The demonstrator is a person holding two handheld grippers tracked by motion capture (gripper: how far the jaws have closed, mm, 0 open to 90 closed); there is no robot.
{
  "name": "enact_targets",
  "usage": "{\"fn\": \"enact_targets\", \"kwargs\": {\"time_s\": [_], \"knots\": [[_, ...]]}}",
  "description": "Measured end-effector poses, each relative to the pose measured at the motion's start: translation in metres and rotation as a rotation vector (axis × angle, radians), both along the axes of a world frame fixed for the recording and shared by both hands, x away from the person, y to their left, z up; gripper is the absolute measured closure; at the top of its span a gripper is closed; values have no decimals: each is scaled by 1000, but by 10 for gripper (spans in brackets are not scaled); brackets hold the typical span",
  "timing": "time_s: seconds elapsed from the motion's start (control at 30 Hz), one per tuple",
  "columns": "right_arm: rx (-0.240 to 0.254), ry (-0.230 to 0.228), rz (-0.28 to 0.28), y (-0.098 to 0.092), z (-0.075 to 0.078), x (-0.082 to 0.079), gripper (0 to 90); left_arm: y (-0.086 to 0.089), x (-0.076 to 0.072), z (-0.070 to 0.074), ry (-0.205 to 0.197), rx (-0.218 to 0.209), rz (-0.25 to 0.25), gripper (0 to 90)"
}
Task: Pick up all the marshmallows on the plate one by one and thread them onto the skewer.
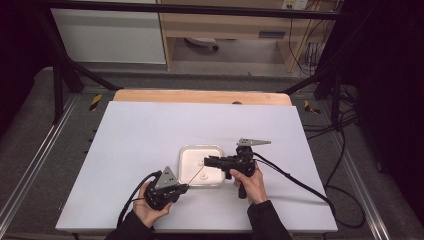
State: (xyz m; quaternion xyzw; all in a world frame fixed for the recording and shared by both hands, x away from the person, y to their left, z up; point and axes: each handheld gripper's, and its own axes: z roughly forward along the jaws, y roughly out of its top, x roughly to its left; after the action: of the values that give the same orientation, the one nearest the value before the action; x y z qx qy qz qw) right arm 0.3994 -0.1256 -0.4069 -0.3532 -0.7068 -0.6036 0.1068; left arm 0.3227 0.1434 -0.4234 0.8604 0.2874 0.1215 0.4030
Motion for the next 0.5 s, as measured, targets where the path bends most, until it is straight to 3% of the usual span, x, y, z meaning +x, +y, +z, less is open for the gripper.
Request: {"fn": "enact_targets", "kwargs": {"time_s": [0.5], "knots": [[-15, -1, 12, 2, -3, -3, 804, -1, 0, -3, -3, -3, -9, 888]]}}
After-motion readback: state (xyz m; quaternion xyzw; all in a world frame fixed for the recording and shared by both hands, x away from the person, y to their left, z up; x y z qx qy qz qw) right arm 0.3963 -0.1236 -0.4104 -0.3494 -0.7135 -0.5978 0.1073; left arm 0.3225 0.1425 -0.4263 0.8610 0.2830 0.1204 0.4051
